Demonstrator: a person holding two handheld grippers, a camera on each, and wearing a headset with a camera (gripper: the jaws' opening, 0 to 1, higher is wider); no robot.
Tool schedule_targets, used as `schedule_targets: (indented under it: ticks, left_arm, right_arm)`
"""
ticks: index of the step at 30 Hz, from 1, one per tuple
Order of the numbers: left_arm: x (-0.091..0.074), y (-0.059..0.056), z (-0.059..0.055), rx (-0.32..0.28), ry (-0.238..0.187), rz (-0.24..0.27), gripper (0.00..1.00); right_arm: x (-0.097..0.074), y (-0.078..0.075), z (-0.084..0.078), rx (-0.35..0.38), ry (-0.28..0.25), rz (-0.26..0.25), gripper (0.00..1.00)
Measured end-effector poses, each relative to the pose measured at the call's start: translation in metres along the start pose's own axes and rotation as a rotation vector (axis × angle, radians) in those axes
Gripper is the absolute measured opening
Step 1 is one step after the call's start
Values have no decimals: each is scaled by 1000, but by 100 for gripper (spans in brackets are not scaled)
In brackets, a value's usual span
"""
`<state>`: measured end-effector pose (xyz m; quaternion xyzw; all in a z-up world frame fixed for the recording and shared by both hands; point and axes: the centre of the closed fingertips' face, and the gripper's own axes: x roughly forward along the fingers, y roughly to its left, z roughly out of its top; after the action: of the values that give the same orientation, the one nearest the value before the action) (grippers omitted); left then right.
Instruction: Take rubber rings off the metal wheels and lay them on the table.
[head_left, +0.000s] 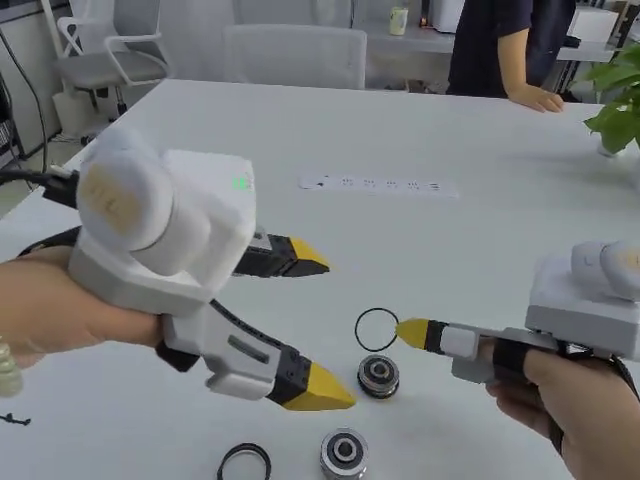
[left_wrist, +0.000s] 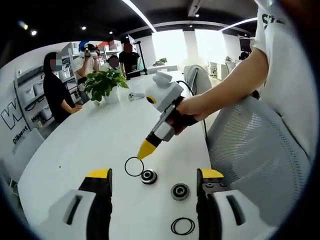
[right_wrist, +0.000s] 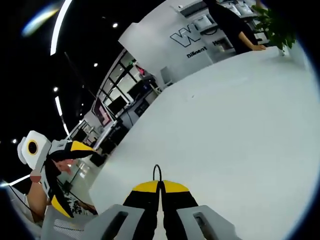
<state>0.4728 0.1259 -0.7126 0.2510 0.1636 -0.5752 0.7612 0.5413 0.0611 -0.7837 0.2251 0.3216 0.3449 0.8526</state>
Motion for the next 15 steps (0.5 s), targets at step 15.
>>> schedule_targets:
  ticks: [15]
  left_arm:
    - [-53, 7, -22, -46, -3, 135, 75]
  right_arm:
    - [-14, 8, 19, 31, -88, 11, 0]
